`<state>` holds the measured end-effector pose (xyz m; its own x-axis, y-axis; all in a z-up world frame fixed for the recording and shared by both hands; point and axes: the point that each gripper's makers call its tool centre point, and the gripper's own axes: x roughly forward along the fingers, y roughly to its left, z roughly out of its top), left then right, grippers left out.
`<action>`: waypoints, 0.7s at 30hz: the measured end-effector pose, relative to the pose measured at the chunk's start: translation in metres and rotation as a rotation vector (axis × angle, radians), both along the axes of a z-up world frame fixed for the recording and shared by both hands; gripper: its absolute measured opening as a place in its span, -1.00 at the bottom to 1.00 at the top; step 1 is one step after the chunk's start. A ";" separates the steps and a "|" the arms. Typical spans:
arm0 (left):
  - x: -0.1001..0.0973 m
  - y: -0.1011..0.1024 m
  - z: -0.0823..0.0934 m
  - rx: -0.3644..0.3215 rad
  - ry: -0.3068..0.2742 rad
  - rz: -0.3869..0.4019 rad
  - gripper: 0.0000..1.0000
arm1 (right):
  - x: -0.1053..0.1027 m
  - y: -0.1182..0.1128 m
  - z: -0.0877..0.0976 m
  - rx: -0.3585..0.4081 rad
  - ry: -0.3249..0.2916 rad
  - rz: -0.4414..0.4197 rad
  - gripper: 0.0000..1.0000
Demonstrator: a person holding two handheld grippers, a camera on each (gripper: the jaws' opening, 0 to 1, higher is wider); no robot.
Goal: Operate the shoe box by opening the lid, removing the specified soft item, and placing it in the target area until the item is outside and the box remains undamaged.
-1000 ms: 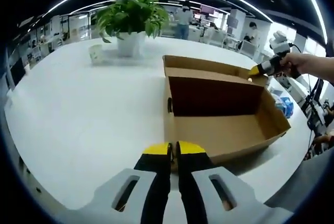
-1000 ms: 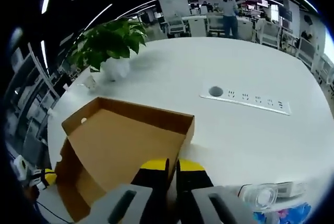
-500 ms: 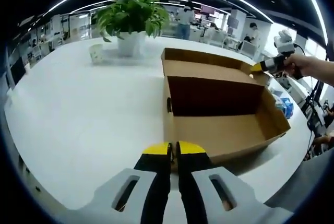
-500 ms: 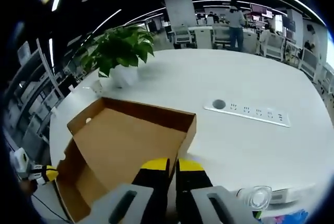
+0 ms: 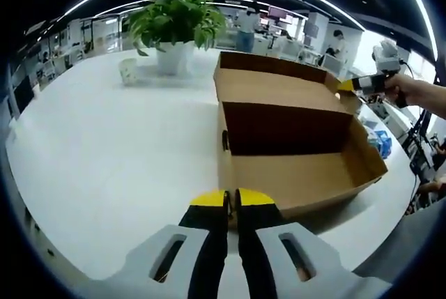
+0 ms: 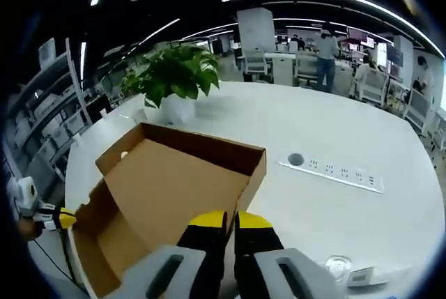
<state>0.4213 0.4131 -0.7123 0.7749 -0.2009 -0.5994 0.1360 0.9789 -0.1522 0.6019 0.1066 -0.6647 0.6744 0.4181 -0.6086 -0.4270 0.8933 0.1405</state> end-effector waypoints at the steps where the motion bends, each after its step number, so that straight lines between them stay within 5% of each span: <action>1: 0.000 0.000 0.000 -0.001 0.000 0.000 -0.98 | 0.000 0.000 0.001 0.004 -0.003 0.001 -1.00; 21: 0.000 0.000 0.000 0.008 0.001 -0.010 -0.98 | -0.011 -0.001 0.016 0.009 -0.058 0.010 -1.00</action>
<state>0.4213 0.4130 -0.7122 0.7722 -0.2035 -0.6019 0.1453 0.9788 -0.1446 0.5906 0.1060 -0.6488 0.7040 0.4301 -0.5651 -0.4434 0.8878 0.1234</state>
